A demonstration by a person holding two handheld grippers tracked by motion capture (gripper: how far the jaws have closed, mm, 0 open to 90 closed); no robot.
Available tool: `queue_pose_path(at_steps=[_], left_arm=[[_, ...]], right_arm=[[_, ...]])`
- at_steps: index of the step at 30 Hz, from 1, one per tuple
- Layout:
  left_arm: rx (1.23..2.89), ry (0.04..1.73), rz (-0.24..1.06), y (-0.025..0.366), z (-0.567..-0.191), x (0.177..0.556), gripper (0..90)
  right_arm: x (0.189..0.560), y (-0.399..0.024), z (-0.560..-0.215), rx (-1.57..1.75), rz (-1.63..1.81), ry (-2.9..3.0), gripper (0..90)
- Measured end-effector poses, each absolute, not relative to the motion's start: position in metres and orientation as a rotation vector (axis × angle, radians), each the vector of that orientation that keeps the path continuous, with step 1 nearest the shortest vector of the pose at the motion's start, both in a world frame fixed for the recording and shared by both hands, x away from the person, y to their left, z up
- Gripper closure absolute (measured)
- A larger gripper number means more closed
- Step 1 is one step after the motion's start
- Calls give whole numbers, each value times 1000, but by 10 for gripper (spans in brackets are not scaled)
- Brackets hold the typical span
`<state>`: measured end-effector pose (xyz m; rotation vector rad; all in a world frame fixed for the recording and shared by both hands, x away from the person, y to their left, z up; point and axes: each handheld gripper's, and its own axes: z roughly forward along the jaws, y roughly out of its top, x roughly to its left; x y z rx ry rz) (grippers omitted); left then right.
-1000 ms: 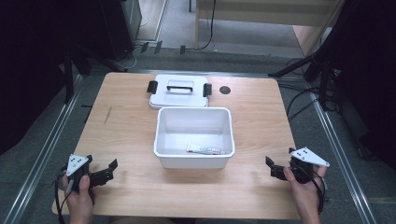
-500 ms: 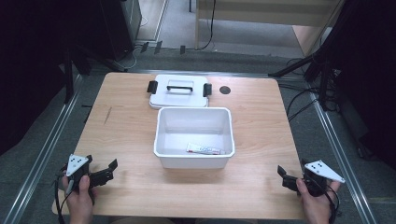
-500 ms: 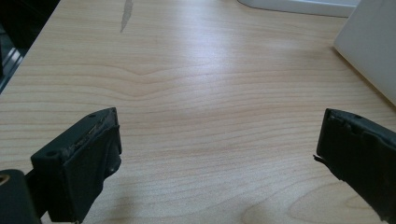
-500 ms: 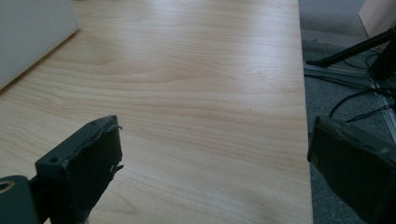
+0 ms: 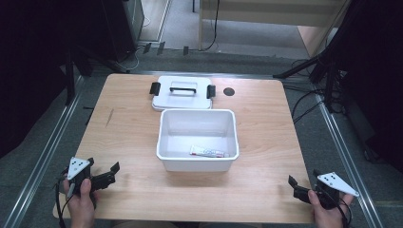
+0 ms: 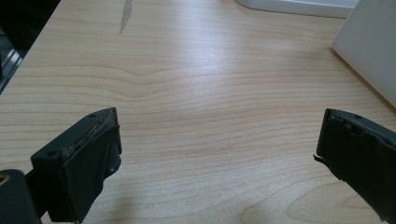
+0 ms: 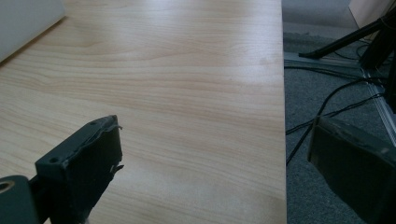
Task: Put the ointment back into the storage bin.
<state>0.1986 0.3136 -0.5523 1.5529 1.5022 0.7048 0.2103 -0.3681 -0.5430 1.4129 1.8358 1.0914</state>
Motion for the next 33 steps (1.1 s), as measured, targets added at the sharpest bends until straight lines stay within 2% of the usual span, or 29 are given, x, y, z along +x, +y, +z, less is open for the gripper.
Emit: queue_pose_path(at_steps=[11,18,33], left_arm=[[1554,1502,701,314,-552,199,6],[1557,1503,698,313,-552,199,6],[1558,1502,695,313,-552,200,6]], right_arm=[[207,-365,-546,1410,1078,1839,29],[207,-359,-547,1410,1077,1826,93],[213,-351,-547,1421,1054,1840,123]])
